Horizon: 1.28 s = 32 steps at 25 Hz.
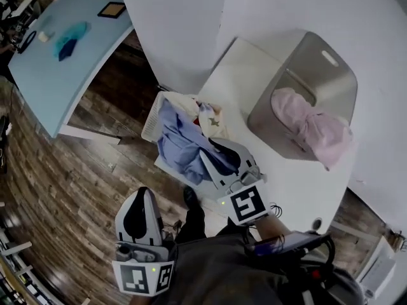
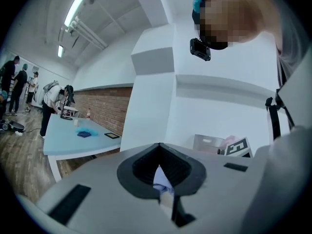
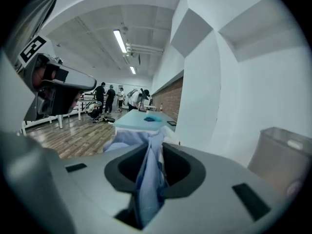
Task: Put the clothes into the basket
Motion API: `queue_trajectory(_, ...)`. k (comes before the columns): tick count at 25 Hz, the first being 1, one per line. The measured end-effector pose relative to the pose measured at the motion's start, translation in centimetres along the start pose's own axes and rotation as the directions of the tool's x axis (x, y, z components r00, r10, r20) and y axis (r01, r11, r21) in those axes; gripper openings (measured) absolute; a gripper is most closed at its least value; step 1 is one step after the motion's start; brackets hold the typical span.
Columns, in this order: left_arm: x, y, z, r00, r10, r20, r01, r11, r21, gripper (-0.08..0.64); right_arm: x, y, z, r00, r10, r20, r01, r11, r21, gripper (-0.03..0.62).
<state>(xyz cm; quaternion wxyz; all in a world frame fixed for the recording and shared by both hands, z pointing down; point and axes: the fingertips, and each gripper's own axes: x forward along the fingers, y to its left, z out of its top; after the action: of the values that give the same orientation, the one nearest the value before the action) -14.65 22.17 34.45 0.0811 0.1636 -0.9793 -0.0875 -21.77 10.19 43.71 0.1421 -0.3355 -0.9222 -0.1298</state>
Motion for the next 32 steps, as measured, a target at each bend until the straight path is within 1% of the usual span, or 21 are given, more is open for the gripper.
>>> queue_trajectory(4,-1.9,-0.6,3.1,0.997,0.006,0.079,-0.008,1.000,0.027,0.008,-1.1,-1.2,5.4,0.994,-0.035,0.103,0.039,0.999,-0.035,0.089)
queue_trajectory(7,-1.3,-1.1,5.9,0.988,-0.012,0.155,0.005,0.999,0.046,0.008,-2.3,-3.9,10.0,0.976,-0.092,0.199,0.107,0.992,-0.067,0.089)
queue_trajectory(10,-0.6,-3.6,8.1,0.975,-0.036,0.218,0.024,0.998,0.059,0.008,-5.6,-7.5,13.2,0.953,-0.148,0.266,0.169,0.984,-0.057,0.090)
queue_trajectory(11,-0.9,-4.2,8.7,0.970,-0.046,0.238,0.032,0.997,0.063,0.008,-6.8,-8.2,14.3,0.944,-0.164,0.287,0.186,0.981,-0.051,0.091)
queue_trajectory(13,-2.2,-4.3,9.4,0.961,-0.069,0.269,0.054,0.996,0.064,0.008,-8.8,-8.1,16.7,0.922,-0.199,0.334,0.230,0.972,-0.056,0.091)
queue_trajectory(15,-2.9,-4.5,9.2,0.953,-0.102,0.284,0.089,0.994,0.057,0.008,-10.9,-8.3,18.3,0.897,-0.242,0.370,0.289,0.954,-0.077,0.091)
queue_trajectory(16,-2.6,-5.5,9.1,0.950,-0.124,0.287,0.113,0.992,0.057,0.008,-12.4,-9.3,18.8,0.884,-0.269,0.383,0.323,0.943,-0.083,0.091)
queue_trajectory(18,-1.2,-9.0,9.4,0.940,-0.180,0.290,0.168,0.984,0.065,0.008,-16.2,-12.7,19.0,0.857,-0.335,0.392,0.396,0.914,-0.085,0.091)
queue_trajectory(21,0.3,-13.5,9.6,0.921,-0.262,0.287,0.252,0.965,0.072,0.008,-21.2,-16.9,17.6,0.822,-0.443,0.357,0.502,0.860,-0.089,0.092)
queue_trajectory(22,0.5,-14.5,9.4,0.916,-0.285,0.284,0.276,0.959,0.071,0.008,-22.2,-17.9,16.6,0.815,-0.473,0.336,0.527,0.846,-0.086,0.092)
queue_trajectory(24,0.9,-16.3,9.0,0.908,-0.318,0.274,0.311,0.948,0.069,0.008,-23.4,-19.7,14.3,0.811,-0.514,0.281,0.552,0.831,-0.072,0.092)
queue_trajectory(26,1.6,-17.4,8.8,0.904,-0.338,0.263,0.333,0.941,0.066,0.008,-23.1,-21.3,11.6,0.822,-0.532,0.204,0.553,0.831,-0.061,0.098)
queue_trajectory(28,2.3,-18.2,8.4,0.903,-0.352,0.247,0.349,0.935,0.060,0.008,-22.4,-22.0,9.0,0.840,-0.528,0.124,0.538,0.841,-0.063,0.124)
queue_trajectory(31,3.0,-19.0,7.4,0.907,-0.365,0.212,0.364,0.930,0.042,0.008,-21.9,-21.4,6.1,0.870,-0.492,0.025,0.492,0.867,-0.078,0.224)
queue_trajectory(32,3.2,-19.1,6.9,0.909,-0.366,0.198,0.367,0.930,0.035,0.008,-21.8,-21.0,5.4,0.881,-0.474,0.003,0.473,0.878,-0.070,0.238)
